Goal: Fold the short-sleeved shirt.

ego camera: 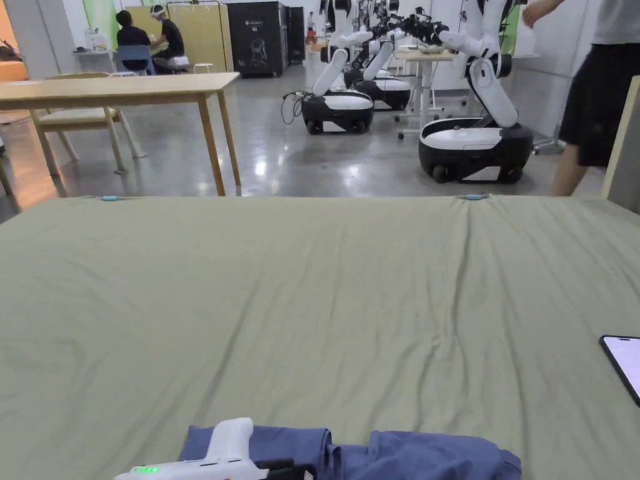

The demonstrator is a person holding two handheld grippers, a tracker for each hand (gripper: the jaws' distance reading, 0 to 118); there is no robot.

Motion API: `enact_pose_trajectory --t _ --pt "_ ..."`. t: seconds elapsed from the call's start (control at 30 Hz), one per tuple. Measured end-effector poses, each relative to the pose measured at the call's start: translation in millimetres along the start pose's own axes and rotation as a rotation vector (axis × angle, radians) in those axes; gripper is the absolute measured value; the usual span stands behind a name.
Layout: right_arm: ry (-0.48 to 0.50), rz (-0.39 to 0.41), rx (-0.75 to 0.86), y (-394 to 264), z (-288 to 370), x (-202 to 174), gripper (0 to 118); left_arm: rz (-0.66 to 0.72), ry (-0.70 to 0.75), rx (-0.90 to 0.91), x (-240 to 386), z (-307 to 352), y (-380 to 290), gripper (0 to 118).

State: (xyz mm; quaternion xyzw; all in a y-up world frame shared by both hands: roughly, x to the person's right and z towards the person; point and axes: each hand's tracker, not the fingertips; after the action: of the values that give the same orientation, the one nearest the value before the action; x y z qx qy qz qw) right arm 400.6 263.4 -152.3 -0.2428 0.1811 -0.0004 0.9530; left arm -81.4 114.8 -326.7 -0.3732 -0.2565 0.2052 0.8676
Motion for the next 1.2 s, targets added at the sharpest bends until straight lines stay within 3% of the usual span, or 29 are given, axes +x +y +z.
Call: enact_pose_trajectory --t 0.13,0.2,0.37,0.47,0.6,0.63,0.67,0.73,0.77,0.83,0.97,1.03,1.17,1.2 --pt "-0.012 0.026 0.006 5 -13 -4 0 0.081 -0.057 0.091 -11 54 -2 0" --pt "-0.012 0.036 0.013 7 -19 -6 0 0.115 -0.018 0.149 -22 84 -7 0" --pt "-0.117 0.075 0.081 18 -22 -10 0 0.214 0.148 0.248 -67 143 -19 0" --pt "-0.119 0.060 0.088 18 -21 -6 0 0.288 0.201 0.292 -92 159 -25 0" --pt "-0.106 0.053 0.090 18 -23 -5 0 0.347 0.154 0.277 -99 150 -27 0" --pt "-0.104 0.053 0.088 18 -24 -6 0 0.365 0.111 0.271 -103 146 -27 3" --pt "-0.103 0.053 0.087 18 -23 -8 0 0.378 0.054 0.263 -102 139 -26 15" --pt "-0.096 0.058 0.082 18 -22 -14 0 0.398 -0.016 0.227 -103 126 -23 95" --pt "-0.098 0.060 0.081 18 -20 -16 0 0.393 -0.047 0.201 -103 117 -23 118" --pt "-0.101 0.064 0.076 17 -17 -17 0 0.382 -0.143 0.249 -120 109 -17 118" --pt "-0.083 0.039 0.071 17 -12 -12 0 0.445 -0.128 0.115 -137 67 -5 118" --pt "-0.075 0.035 0.075 17 -10 -12 0 0.400 -0.202 0.160 -133 54 4 118" --pt "-0.066 0.041 0.075 17 -9 -12 0 0.457 -0.298 0.111 -129 25 14 117" --pt "-0.062 0.043 0.072 17 -9 -12 0 0.425 -0.279 0.115 -123 26 11 106"
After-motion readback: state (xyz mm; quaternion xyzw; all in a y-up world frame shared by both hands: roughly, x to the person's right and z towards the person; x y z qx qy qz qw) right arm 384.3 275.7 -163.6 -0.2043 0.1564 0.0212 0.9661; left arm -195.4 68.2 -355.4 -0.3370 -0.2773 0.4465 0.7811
